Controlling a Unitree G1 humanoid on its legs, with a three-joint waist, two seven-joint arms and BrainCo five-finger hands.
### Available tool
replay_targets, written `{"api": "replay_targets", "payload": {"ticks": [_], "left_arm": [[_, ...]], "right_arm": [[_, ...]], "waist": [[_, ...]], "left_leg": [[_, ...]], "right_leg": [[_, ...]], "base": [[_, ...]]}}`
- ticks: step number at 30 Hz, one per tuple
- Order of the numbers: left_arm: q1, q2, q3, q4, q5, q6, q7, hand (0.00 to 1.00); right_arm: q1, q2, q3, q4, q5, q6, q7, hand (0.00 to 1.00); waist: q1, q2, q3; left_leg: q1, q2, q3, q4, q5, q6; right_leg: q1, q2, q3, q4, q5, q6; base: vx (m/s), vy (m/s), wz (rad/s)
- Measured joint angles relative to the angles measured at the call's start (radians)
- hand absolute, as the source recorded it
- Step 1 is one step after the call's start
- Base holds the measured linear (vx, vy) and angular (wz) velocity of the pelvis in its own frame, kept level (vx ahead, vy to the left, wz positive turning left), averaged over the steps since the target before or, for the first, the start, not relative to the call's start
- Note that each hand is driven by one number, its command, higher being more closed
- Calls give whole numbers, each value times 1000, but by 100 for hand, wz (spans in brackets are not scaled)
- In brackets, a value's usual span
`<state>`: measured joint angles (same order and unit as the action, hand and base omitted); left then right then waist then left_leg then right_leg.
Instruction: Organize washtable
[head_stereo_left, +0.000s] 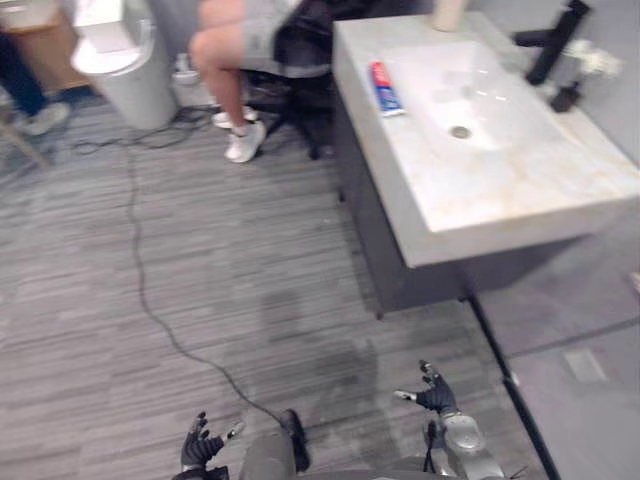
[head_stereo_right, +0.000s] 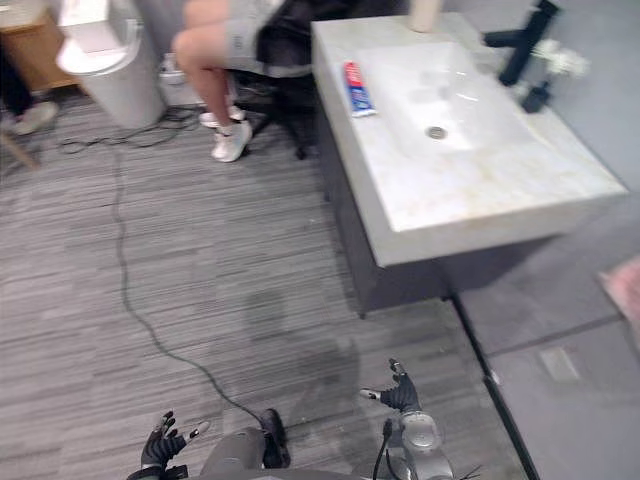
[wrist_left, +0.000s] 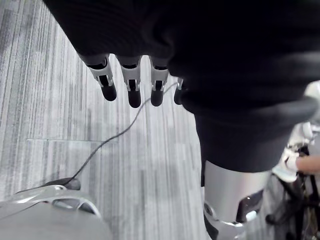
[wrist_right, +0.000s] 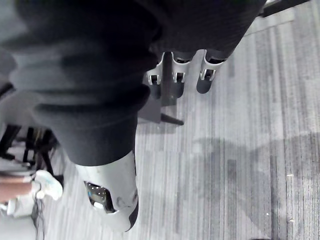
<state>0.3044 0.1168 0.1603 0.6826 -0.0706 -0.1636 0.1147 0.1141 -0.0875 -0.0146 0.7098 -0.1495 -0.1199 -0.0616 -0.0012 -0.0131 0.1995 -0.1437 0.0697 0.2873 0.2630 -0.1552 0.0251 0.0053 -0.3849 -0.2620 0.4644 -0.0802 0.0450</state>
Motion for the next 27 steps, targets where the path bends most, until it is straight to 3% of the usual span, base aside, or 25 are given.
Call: {"api": "replay_targets", "payload": {"ticks": [1, 2, 3, 4, 6, 7, 8, 10, 11, 12, 13, 15, 16, 17, 19, 21, 23, 25, 26, 27], "left_arm": [[-12, 9, 0, -5, 1, -1, 0, 0], [-23, 26, 13, -5, 1, 0, 3, 0], [-40, 37, 16, -4, 1, 1, 3, 0], [-45, 36, 16, -4, 1, 1, 3, 0], [-70, 26, -14, -3, 1, 1, 1, 0], [-72, 22, -22, -2, 1, 1, 0, 0], [-88, 21, -50, 2, 2, 0, -3, 0], [-100, 10, -77, 4, 2, -1, -3, 0], [-100, 2, -91, 11, 3, -1, -5, 0], [-98, -2, -94, 16, 5, -1, -6, 0], [-93, -17, -92, 17, 11, -1, -6, 0], [-88, -36, -77, 15, 21, 0, -7, 0], [-70, -48, -74, 6, 24, 0, -7, 0], [-43, -59, -70, -24, 25, 0, -8, 0], [-38, -61, -71, -45, 35, 1, -9, 0], [-52, -65, -71, -73, 42, 0, -9, 0], [-55, -69, -71, -96, 42, -3, -13, 0], [-60, -79, -72, -95, 42, -1, -23, 0], [-61, -88, -72, -96, 42, -2, -22, 0], [-58, -99, -74, -95, 41, -2, -19, 0]], "right_arm": [[1, 7, 15, 0, 0, 0, 1, 0], [0, 12, 37, 1, 0, 0, 3, 0], [-15, 14, 58, 1, 1, -1, 3, 0], [-20, 14, 64, 1, 1, -2, 3, 0], [-17, 13, 74, 1, 1, -7, 4, 0], [-12, 13, 74, 1, 1, -7, 5, 0], [-1, 12, 74, 2, 1, -7, 9, 0], [3, 9, 73, 1, 7, -8, 19, 0], [12, 4, 74, 0, 7, -9, 21, 0], [14, 1, 74, 0, 6, -8, 22, 0], [13, 5, 76, -1, 0, -7, 22, 0], [24, 5, 74, -30, -1, -1, 22, 0], [51, 17, 95, -67, -1, 1, 22, 0], [65, 24, 109, -94, 2, 0, 21, 0], [70, 42, 108, -116, 2, -2, 20, 0], [70, 49, 104, -119, 4, -3, 18, 0], [71, 56, 90, -119, 3, 0, 18, 0], [80, 54, 57, -118, 3, 5, 17, 0], [81, 50, 43, -115, 3, 8, 16, 0], [95, 44, 25, -114, 3, 9, 13, 0]], "waist": [[0, -14, 6], [0, -37, 16], [-8, -55, 31], [-12, -57, 36], [-26, -50, 50], [-36, -50, 51], [-48, -51, 50], [-69, -50, 48], [-73, -40, 32], [-72, -34, 15], [-70, -1, 5], [-74, 14, 10], [-68, 21, 13], [-61, 23, 13], [-45, 10, 5], [-35, -1, -2], [-31, -11, 1], [-17, -30, 9], [-8, -26, 6], [13, -11, -5]], "left_leg": [[2, -10, -34, -3, -5, 8], [9, -25, -66, -10, -8, 13], [33, -36, -95, -23, -12, 17], [47, -36, -106, -25, -17, 16], [123, -34, -163, -48, -42, 0], [141, -34, -180, -54, -46, -4], [165, -35, -214, -57, -64, -18], [211, -30, -265, -62, -101, -49], [233, -6, -289, -75, -123, -72], [245, 12, -295, -77, -128, -83], [234, 43, -300, -24, -127, -127], [167, 89, -296, 224, -113, -166], [116, 131, -275, 446, -84, -207], [85, 176, -230, 623, -93, -200], [35, 206, -148, 715, -110, -171], [-31, 206, -93, 670, -133, -130], [-97, 168, -80, 546, -144, -112], [-154, 93, -147, 368, -133, -124], [-165, 67, -194, 266, -111, -145], [-168, 47, -294, 50, -31, -151]], "right_leg": [[-44, 51, 100, 67, -81, 24], [-110, 108, 148, 144, -159, 21], [-169, 162, 156, 172, -203, -4], [-191, 187, 150, 168, -209, -14], [-269, 275, 112, 72, -200, -14], [-283, 283, 100, 26, -187, -8], [-304, 282, 85, -83, -134, -7], [-306, 274, 85, -150, 0, -12], [-310, 294, 80, -107, 24, -39], [-310, 303, 68, -87, 2, -60], [-296, 336, 45, -81, -33, -92], [-228, 372, 31, -84, -68, -127], [-147, 405, 43, -100, -97, -150], [-66, 439, 77, -125, -120, -168], [14, 450, 138, -167, -137, -179], [72, 445, 211, -228, -138, -178], [137, 417, 288, -278, -142, -171], [186, 365, 362, -303, -152, -155], [195, 352, 389, -302, -152, -154], [209, 334, 455, -293, -172, -119]], "base": [[155, -11, 107], [258, -6, 107], [218, 1, 84], [239, -29, 70], [281, -71, 77], [409, -143, 101], [365, -160, 95], [410, -257, 91], [449, -296, 60], [494, -250, 43], [528, -231, 21], [560, -228, 0], [591, -194, -54], [589, -158, -73], [611, -87, -103], [516, 7, -103], [399, 122, -91], [433, 233, -113], [524, 378, -165], [458, 373, -153]]}}
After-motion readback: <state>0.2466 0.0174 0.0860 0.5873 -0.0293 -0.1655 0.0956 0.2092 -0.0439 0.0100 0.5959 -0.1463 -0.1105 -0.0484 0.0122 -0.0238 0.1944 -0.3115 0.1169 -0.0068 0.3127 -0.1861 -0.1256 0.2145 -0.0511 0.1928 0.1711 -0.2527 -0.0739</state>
